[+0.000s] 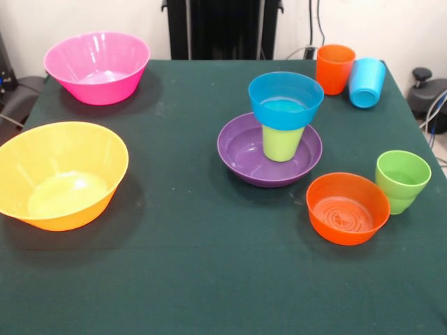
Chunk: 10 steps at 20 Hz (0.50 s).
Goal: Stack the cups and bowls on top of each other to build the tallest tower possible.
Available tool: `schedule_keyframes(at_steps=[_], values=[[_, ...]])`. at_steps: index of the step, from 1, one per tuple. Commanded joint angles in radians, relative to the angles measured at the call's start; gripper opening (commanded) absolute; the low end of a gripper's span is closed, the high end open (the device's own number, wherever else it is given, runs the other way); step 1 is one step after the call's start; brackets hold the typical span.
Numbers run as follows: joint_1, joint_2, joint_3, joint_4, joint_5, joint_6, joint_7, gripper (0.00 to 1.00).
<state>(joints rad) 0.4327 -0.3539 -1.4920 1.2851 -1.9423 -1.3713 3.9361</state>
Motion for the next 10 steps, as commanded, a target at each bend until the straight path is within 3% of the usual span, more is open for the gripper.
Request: schedule_keyframes(at_steps=[1, 10], values=[[0.045, 0.021, 0.199, 0.077, -0.013, 0.007, -0.217, 0.00], [0.055, 0.034, 0.260, 0.142, 0.007, 0.101, -0.261, 0.00]])
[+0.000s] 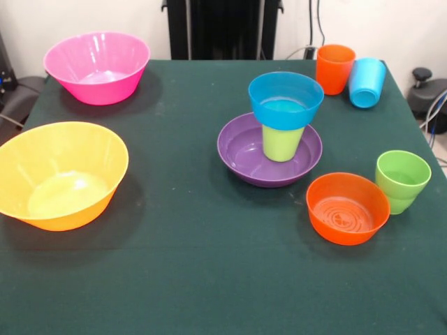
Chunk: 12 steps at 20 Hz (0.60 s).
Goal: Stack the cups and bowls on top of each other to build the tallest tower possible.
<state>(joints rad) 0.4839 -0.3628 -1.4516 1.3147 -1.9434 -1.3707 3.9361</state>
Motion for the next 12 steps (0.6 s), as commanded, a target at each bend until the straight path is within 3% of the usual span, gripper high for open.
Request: schedule_keyframes(at_steps=[1, 12], values=[[0.003, 0.043, 0.224, 0.116, 0.008, 0.106, -0.264, 0.00], [-0.009, 0.039, 0.318, 0.172, 0.042, 0.220, -0.319, 0.00]])
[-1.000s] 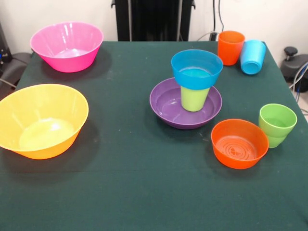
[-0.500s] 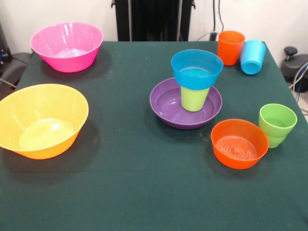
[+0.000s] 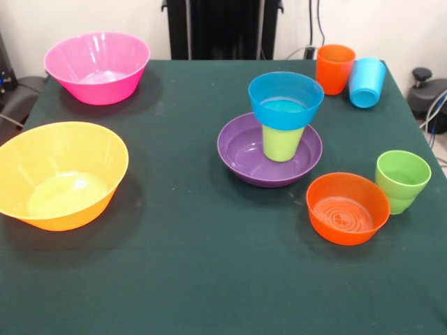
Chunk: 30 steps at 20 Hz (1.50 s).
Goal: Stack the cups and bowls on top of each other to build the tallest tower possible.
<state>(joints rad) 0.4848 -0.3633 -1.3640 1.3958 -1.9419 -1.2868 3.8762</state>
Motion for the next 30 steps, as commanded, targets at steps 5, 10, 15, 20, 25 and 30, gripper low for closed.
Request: schedule_keyframes(at_steps=[5, 10, 15, 20, 25, 30], values=[[-0.012, 0.042, 0.269, 0.117, 0.053, 0.181, -0.286, 0.00], [-0.012, 0.051, 0.310, 0.141, 0.072, 0.234, -0.310, 0.00], [-0.012, 0.059, 0.357, 0.165, 0.101, 0.297, -0.332, 0.00], [-0.016, 0.052, 0.409, 0.190, 0.135, 0.366, -0.374, 0.00], [-0.019, 0.043, 0.449, 0.209, 0.147, 0.408, -0.398, 0.00], [-0.021, 0.039, 0.501, 0.231, 0.174, 0.470, -0.439, 0.00]])
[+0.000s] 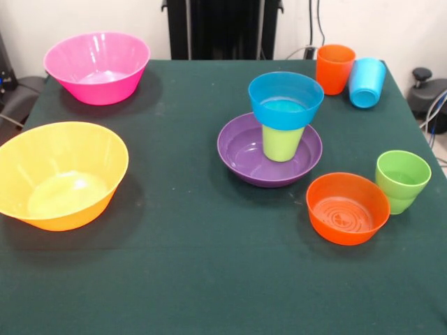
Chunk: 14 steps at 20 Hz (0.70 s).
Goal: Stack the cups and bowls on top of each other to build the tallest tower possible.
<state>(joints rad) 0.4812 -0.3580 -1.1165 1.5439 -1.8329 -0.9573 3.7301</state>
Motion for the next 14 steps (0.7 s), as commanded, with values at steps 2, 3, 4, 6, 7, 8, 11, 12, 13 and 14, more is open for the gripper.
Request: schedule_keyframes(at_steps=[2, 3, 4, 6, 7, 8, 11, 12, 13, 14], values=[[-0.020, 0.035, 0.270, 0.089, 0.077, 0.162, -0.308, 0.00], [-0.022, 0.034, 0.277, 0.090, 0.083, 0.172, -0.315, 0.00], [-0.025, 0.035, 0.287, 0.092, 0.089, 0.184, -0.329, 0.00], [-0.034, 0.031, 0.306, 0.097, 0.103, 0.203, -0.352, 0.00], [-0.037, 0.030, 0.313, 0.098, 0.108, 0.210, -0.360, 0.00], [-0.042, 0.027, 0.318, 0.096, 0.111, 0.212, -0.365, 0.00], [-0.047, 0.021, 0.312, 0.084, 0.115, 0.197, -0.318, 0.00], [-0.047, 0.025, 0.304, 0.074, 0.113, 0.197, -0.296, 0.00], [-0.047, 0.025, 0.299, 0.068, 0.109, 0.195, -0.290, 0.00], [-0.046, 0.025, 0.295, 0.062, 0.105, 0.193, -0.284, 0.00]])
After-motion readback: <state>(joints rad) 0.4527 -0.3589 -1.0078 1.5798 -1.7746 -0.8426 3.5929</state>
